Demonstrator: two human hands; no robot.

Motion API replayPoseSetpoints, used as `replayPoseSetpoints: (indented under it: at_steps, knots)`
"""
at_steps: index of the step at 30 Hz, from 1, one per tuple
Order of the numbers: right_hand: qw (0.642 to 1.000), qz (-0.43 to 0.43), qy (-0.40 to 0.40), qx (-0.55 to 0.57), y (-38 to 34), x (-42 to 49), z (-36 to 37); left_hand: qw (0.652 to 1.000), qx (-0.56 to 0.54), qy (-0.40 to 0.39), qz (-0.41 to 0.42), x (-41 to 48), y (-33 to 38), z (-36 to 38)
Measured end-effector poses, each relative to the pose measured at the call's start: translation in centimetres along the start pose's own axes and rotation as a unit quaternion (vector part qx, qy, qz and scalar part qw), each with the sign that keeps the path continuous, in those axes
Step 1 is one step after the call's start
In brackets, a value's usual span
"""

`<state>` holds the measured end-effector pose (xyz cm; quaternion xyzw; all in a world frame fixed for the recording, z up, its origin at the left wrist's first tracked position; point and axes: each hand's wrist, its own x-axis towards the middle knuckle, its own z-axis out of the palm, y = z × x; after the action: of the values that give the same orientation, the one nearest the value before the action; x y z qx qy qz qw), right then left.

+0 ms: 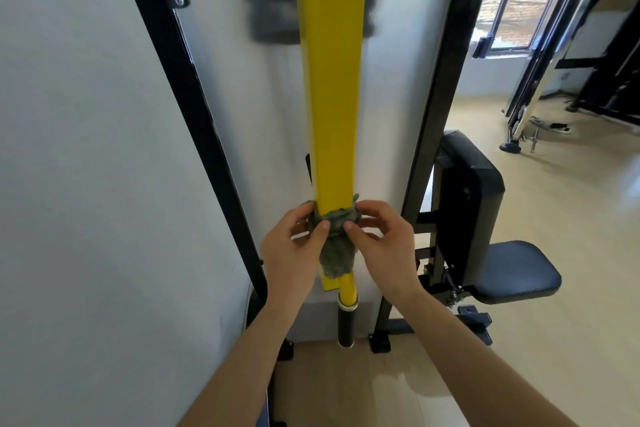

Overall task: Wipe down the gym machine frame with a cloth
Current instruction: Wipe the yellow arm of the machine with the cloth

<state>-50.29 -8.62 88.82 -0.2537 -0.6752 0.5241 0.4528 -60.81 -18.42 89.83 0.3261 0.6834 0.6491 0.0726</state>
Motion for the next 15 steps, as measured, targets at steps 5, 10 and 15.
replayPoseSetpoints:
  at_steps: [5, 10, 15]
  knots:
    - [1.000, -0.025, -0.006, -0.002, -1.1, 1.2, -0.1, 1.000, -0.010, -0.004, 0.009, 1.2, 1.2, -0.3]
    - [0.999, -0.046, 0.000, 0.016, -3.2, 2.7, -0.1, 0.999, -0.044, 0.007, 0.032, 2.2, 3.4, -0.5]
    - [0.996, -0.079, 0.008, 0.030, -5.5, 4.3, 0.0, 0.995, -0.070, -0.001, 0.073, 3.5, 6.1, -1.1]
